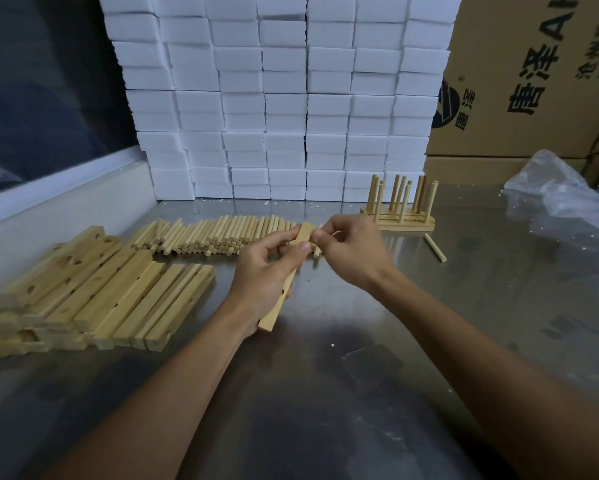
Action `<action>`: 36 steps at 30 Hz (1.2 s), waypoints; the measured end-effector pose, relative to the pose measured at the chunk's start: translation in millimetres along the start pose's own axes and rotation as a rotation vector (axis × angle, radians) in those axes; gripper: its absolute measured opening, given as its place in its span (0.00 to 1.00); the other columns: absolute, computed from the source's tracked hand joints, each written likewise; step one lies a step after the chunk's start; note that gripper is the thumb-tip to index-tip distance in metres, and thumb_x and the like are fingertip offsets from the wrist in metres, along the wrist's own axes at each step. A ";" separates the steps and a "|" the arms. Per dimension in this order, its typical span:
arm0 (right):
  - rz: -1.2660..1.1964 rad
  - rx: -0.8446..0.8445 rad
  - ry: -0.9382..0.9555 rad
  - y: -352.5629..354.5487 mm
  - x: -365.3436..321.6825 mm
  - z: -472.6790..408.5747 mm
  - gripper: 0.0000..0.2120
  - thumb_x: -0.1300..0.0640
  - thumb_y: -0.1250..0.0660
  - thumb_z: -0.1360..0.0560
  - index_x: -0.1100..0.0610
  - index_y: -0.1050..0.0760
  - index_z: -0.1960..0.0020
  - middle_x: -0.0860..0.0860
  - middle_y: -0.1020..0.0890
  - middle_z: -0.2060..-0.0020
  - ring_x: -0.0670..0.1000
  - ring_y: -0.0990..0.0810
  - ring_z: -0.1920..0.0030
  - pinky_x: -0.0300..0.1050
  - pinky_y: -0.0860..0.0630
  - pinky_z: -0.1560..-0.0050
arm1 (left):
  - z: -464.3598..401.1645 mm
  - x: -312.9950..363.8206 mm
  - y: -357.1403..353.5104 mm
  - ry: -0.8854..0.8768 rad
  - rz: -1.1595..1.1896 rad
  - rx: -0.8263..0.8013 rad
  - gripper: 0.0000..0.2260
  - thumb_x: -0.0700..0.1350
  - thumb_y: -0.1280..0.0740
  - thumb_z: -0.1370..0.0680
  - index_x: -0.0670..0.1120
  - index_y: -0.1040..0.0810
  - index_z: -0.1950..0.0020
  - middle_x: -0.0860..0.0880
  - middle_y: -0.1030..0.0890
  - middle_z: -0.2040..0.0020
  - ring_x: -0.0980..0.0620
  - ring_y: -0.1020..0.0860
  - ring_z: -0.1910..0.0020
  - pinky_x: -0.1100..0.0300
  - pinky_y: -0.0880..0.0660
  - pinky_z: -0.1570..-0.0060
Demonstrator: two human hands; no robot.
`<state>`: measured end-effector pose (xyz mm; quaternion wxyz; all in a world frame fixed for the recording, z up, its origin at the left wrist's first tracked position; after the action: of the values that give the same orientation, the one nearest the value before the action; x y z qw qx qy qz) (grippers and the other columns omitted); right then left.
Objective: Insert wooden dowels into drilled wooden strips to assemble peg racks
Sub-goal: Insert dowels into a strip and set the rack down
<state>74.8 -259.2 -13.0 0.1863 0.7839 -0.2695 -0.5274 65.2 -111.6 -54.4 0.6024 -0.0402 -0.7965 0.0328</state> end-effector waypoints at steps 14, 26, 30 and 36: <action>-0.100 -0.065 -0.013 7.1 3.4 -10.8 0.15 0.50 0.33 0.21 0.59 0.17 0.60 0.50 0.15 0.69 0.47 0.17 0.68 0.43 0.23 0.64 | -5.5 -6.4 -2.2 0.111 0.084 0.076 0.07 0.46 0.28 0.23 0.57 0.16 0.49 0.49 0.16 0.64 0.57 0.26 0.74 0.62 0.29 0.77; 0.365 0.089 -0.087 27.5 78.5 -34.4 0.10 0.52 0.34 0.22 0.56 0.18 0.47 0.52 0.15 0.50 0.52 0.18 0.51 0.59 0.22 0.42 | -12.9 -14.8 14.6 0.213 0.240 0.282 0.05 0.45 0.30 0.21 0.48 0.17 0.48 0.46 0.21 0.66 0.53 0.28 0.78 0.63 0.31 0.79; 0.507 0.101 -0.158 30.3 104.2 -35.9 0.11 0.50 0.34 0.22 0.53 0.20 0.44 0.52 0.18 0.45 0.55 0.23 0.42 0.60 0.37 0.32 | -15.1 -17.5 15.5 0.214 0.226 0.291 0.04 0.46 0.30 0.21 0.48 0.17 0.48 0.46 0.21 0.67 0.53 0.28 0.79 0.64 0.31 0.79; 0.635 0.100 -0.240 40.8 116.1 -35.3 0.10 0.51 0.35 0.23 0.54 0.22 0.46 0.53 0.23 0.42 0.58 0.28 0.36 0.71 0.46 0.29 | -17.7 -19.9 17.7 0.228 0.238 0.284 0.04 0.45 0.31 0.21 0.47 0.17 0.49 0.44 0.21 0.65 0.52 0.28 0.79 0.63 0.32 0.79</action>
<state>132.9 -362.9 -60.6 0.2696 0.6014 -0.5457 -0.5176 88.1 -96.0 -70.4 0.6800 -0.0524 -0.7003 0.2108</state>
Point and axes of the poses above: each hand's wrist, its own z-axis away from the middle knuckle, its own y-axis out of the back of the hand, x = y × z, the point moved 2 cm from there along -z, towards the middle knuckle
